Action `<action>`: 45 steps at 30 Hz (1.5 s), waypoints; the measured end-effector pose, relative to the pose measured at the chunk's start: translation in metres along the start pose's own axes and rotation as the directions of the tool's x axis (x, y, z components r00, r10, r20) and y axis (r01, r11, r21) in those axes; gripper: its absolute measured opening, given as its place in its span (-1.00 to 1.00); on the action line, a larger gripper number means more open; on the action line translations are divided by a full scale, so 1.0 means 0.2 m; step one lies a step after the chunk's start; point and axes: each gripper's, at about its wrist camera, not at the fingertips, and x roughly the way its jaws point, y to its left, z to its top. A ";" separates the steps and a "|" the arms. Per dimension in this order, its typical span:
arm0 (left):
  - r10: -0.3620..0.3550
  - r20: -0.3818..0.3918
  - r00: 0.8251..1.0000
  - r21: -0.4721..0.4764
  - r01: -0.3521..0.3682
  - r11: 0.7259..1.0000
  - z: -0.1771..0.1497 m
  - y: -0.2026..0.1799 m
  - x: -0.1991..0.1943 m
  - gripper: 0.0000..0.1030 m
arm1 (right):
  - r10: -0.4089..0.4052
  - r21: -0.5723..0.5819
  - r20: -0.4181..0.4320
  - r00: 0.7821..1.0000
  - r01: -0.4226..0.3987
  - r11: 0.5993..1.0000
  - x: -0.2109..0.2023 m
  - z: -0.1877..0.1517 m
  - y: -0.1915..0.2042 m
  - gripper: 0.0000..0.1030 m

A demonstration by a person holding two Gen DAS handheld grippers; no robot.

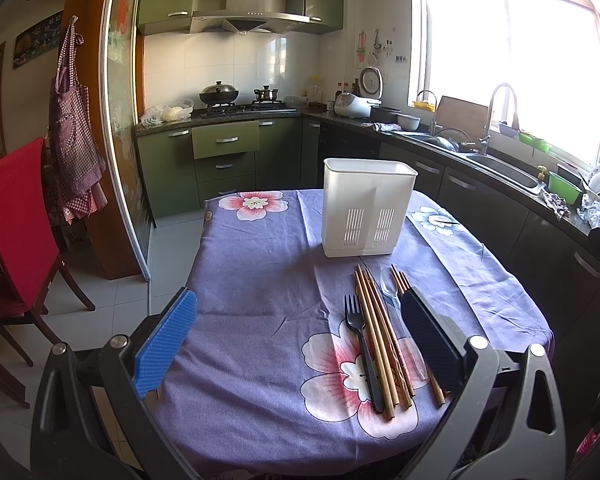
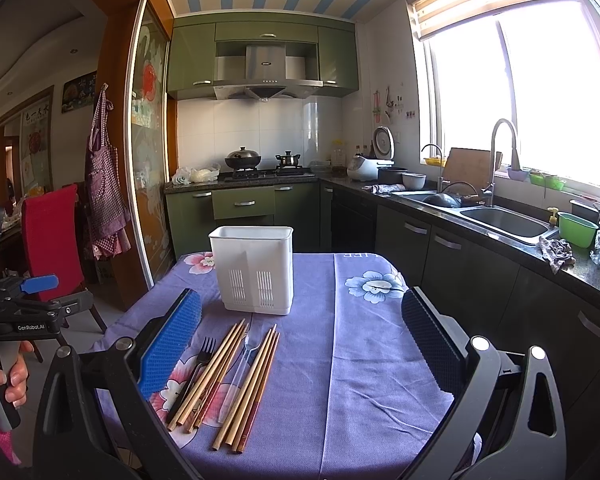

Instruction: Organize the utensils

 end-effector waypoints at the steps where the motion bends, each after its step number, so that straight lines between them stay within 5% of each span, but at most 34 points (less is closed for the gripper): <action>1: 0.000 0.000 1.000 0.000 0.000 1.000 0.00 0.00 0.00 0.89 | -0.001 -0.001 0.001 1.000 0.001 1.000 0.00 0.00 0.00 0.92; 35: -0.007 -0.027 1.000 -0.001 0.007 1.000 -0.01 0.00 0.02 0.89 | 0.002 0.008 -0.021 1.000 -0.001 1.000 0.04 -0.03 0.00 0.92; 41: -0.024 -0.147 0.989 -0.037 0.018 0.999 0.02 0.01 0.15 0.89 | -0.008 0.047 -0.082 0.997 0.011 0.999 0.13 -0.04 -0.09 0.92; 45: -0.049 -0.283 0.958 -0.038 0.040 0.998 0.03 -0.01 0.31 0.89 | 0.061 0.147 -0.260 0.964 -0.023 0.989 0.33 -0.09 -0.22 0.92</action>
